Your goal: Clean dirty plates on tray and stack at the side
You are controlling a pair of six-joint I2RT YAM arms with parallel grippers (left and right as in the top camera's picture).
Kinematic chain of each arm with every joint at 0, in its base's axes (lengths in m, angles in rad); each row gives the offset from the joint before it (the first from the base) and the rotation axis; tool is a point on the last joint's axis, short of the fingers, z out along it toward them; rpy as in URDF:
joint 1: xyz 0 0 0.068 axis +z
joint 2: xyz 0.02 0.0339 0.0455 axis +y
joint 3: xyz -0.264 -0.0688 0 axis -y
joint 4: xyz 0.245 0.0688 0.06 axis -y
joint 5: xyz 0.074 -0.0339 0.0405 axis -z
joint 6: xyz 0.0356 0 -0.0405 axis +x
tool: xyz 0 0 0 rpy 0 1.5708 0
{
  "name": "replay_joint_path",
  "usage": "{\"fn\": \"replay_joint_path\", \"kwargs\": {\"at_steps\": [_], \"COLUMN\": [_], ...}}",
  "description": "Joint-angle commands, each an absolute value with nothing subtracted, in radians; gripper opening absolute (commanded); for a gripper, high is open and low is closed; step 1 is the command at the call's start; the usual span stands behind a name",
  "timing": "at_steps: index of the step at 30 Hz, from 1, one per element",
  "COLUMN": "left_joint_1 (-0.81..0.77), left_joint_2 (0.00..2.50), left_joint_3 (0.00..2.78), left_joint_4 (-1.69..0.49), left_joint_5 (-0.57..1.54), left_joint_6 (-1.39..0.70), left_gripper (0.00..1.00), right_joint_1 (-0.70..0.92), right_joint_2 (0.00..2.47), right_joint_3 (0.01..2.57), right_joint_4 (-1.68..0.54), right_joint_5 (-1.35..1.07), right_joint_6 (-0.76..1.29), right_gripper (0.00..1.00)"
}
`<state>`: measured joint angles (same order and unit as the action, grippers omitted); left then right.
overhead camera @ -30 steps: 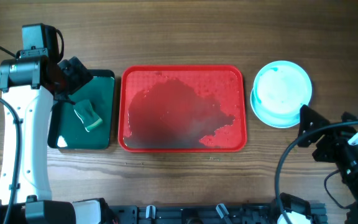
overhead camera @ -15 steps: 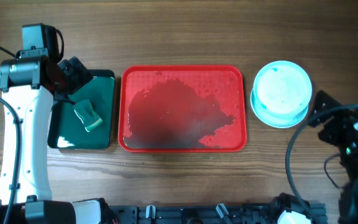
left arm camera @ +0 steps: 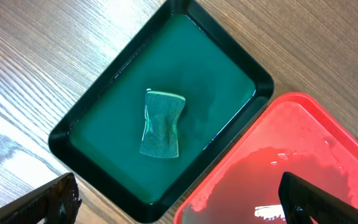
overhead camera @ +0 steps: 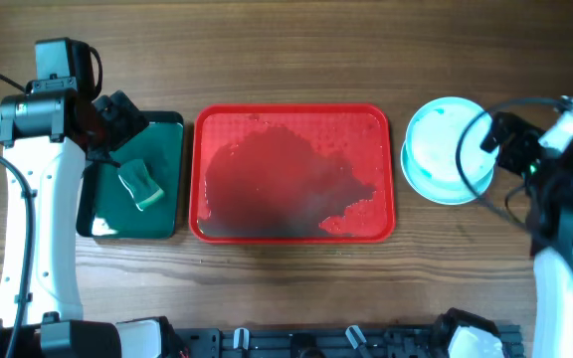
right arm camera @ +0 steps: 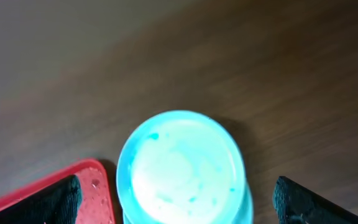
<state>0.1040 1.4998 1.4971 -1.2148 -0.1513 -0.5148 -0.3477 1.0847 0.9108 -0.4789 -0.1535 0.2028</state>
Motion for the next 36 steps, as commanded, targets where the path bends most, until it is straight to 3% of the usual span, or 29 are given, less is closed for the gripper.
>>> {"fn": "replay_joint_path", "kwargs": {"at_steps": [1,12,36], "left_joint_1": [0.109,0.109,0.109], "left_joint_2": [1.504,1.504,1.504], "left_joint_3": [1.502,1.502,1.502], "left_joint_4": [-1.215,-1.215,-1.216], "left_joint_5": [-0.146,-0.147,-0.146], "left_joint_6": [-0.532,-0.532,-0.532], "left_gripper": [1.00,1.00,1.00], "right_joint_1": [-0.342,-0.342,-0.341], "right_joint_2": [1.251,1.525,1.552], "right_joint_3": [0.906,0.904,0.757], "right_joint_4": [-0.434,-0.485,-0.435], "right_joint_5": [-0.267,-0.317,-0.316], "right_joint_6": [0.160,0.132,0.162], "right_gripper": [1.00,1.00,1.00]}}
